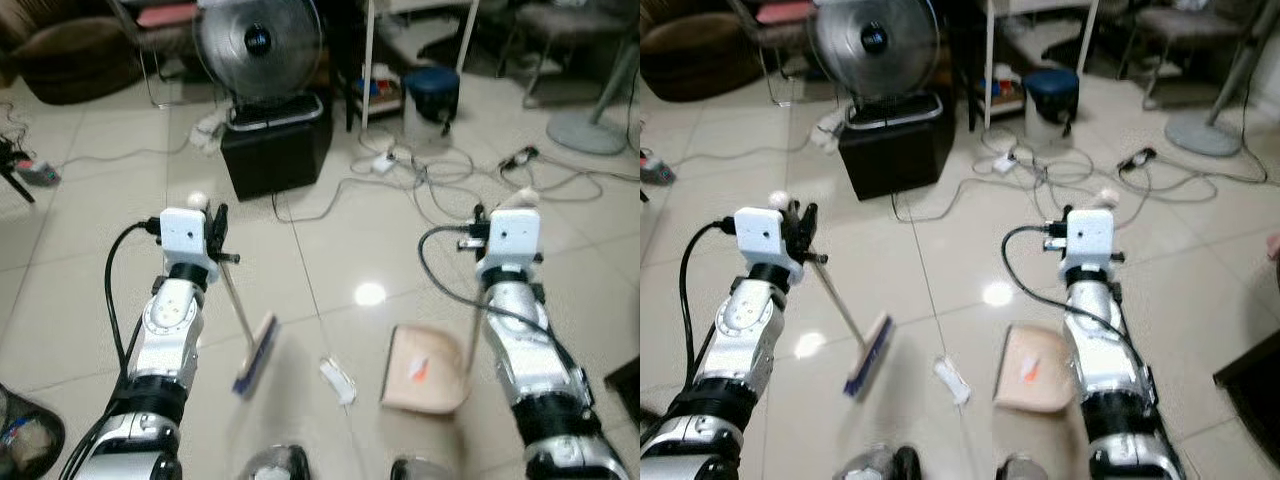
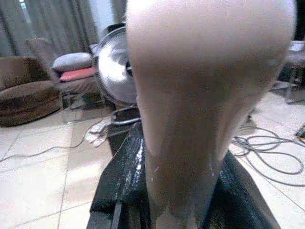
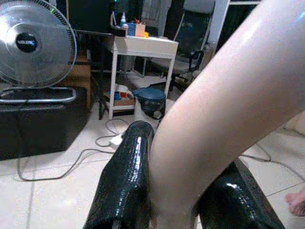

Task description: Sweep floor

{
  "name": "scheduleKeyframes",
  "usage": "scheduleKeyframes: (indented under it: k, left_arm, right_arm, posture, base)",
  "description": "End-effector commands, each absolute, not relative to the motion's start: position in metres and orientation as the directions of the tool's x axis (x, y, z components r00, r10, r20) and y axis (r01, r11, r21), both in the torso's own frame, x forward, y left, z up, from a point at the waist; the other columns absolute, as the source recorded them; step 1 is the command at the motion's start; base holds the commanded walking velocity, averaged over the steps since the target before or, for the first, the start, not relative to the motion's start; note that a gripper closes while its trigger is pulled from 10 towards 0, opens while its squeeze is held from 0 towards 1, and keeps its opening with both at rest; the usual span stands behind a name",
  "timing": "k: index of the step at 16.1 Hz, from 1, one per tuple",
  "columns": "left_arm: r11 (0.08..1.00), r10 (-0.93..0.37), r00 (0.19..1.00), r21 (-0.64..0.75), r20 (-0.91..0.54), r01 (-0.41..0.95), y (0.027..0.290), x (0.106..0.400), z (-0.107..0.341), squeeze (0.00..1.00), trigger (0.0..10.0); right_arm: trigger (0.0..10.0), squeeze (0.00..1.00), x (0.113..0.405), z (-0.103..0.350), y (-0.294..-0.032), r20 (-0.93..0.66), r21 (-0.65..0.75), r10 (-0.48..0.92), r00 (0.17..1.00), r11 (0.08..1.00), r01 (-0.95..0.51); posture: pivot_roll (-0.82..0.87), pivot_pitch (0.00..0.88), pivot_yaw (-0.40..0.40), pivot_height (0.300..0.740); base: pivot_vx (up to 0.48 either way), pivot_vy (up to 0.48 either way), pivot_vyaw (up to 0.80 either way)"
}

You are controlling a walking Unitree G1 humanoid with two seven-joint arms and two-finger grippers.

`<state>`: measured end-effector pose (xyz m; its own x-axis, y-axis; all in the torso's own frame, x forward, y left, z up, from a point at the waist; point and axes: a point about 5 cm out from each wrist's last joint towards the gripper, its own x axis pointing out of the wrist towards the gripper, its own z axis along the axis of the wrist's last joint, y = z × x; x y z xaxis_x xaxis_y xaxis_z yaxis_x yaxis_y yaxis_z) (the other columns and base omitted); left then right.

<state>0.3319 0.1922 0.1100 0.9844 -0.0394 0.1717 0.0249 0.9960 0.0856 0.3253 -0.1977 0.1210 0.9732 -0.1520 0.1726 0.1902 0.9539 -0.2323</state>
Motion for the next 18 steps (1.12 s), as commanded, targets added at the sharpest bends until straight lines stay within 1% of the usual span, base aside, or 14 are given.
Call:
scheduleKeyframes:
  k: [1,2,3,4,5,6,9,10,11,12,13,15,18]
  left_arm:
    - [0.996,-0.004,0.98,0.086,0.197,-0.014,0.195,0.333,0.114,0.0,0.0]
    - [0.997,0.006,0.98,0.077,0.199,-0.021,0.193,0.332,0.112,0.0,1.3]
    - [0.999,0.02,0.978,0.033,0.208,-0.027,0.189,0.332,0.113,0.0,10.0]
    - [0.999,0.019,0.977,0.029,0.213,-0.026,0.187,0.333,0.114,0.0,10.0]
    - [1.0,-0.009,0.967,0.019,0.254,0.004,0.18,0.332,0.117,0.0,10.0]
    - [1.0,-0.019,0.963,0.012,0.27,0.017,0.176,0.331,0.118,0.0,10.0]
    - [1.0,-0.028,0.952,0.009,0.305,0.027,0.17,0.327,0.117,0.0,10.0]
    - [0.999,-0.032,0.949,0.007,0.313,0.031,0.169,0.326,0.116,0.0,10.0]
    - [0.999,-0.037,0.946,0.011,0.323,0.036,0.166,0.324,0.115,0.0,10.0]
    - [0.999,-0.051,0.944,0.017,0.325,0.048,0.163,0.323,0.114,0.0,10.0]
    - [0.998,-0.062,0.944,0.024,0.325,0.057,0.161,0.322,0.113,0.0,10.0]
    - [0.997,-0.081,0.941,0.027,0.327,0.077,0.155,0.318,0.109,0.0,10.0]
    - [0.994,-0.059,0.943,-0.064,0.327,0.085,0.146,0.319,0.11,0.0,10.0]
  right_arm:
    - [10.0,0.0,0.327,0.126,-0.197,0.209,-0.235,-0.147,0.967,0.952,0.196]
    - [10.0,0.0,0.326,0.125,-0.199,0.217,-0.237,-0.146,0.965,0.951,0.197]
    - [10.0,0.0,0.327,0.126,-0.202,0.247,-0.275,-0.135,0.959,0.94,0.203]
    - [10.0,0.0,0.327,0.126,-0.203,0.252,-0.279,-0.135,0.958,0.938,0.206]
    - [10.0,0.0,0.329,0.127,-0.205,0.273,-0.286,-0.138,0.952,0.933,0.218]
    - [10.0,0.0,0.331,0.127,-0.204,0.288,-0.296,-0.131,0.949,0.93,0.218]
    - [10.0,0.0,0.335,0.127,-0.189,0.315,-0.313,-0.076,0.946,0.933,0.18]
    - [10.0,0.0,0.336,0.126,-0.177,0.322,-0.314,-0.042,0.946,0.938,0.149]
    - [10.0,0.0,0.337,0.123,-0.16,0.325,-0.314,0.009,0.946,0.944,0.099]
    - [10.0,0.0,0.336,0.12,-0.149,0.325,-0.315,0.044,0.945,0.947,0.064]
    - [10.0,0.0,0.335,0.117,-0.143,0.322,-0.317,0.06,0.945,0.947,0.048]
    - [10.0,0.0,0.329,0.104,-0.118,0.3,-0.321,0.118,0.947,0.947,-0.016]
    - [10.0,0.0,0.326,0.104,-0.102,0.31,-0.27,0.129,0.942,0.962,-0.042]
  posture:
    - [0.03,0.221,0.125,0.74]
    - [0.03,0.249,0.131,0.74]
    - [0.04,0.28,0.133,0.74]
    - [0.04,0.285,0.132,0.74]
    - [0.06,0.315,0.128,0.74]
    - [0.06,0.326,0.126,0.74]
    - [0.08,0.343,0.121,0.74]
    - [0.08,0.349,0.118,0.74]
    - [0.09,0.355,0.119,0.74]
    - [0.09,0.356,0.119,0.74]
    - [0.1,0.356,0.12,0.74]
    - [0.11,0.357,0.124,0.74]
    - [0.11,0.353,0.125,0.74]
  base:
    - [0.0,0.0,0.0]
    - [0.0,0.0,0.0]
    - [0.0,0.0,0.0]
    - [0.0,0.0,0.0]
    - [0.0,0.0,0.0]
    - [0.0,0.0,0.0]
    - [0.0,0.0,0.0]
    - [0.0,0.0,0.0]
    - [0.0,0.0,0.0]
    - [0.0,0.0,0.0]
    - [0.0,0.0,0.0]
    - [0.0,0.0,0.0]
    - [0.0,0.0,0.0]
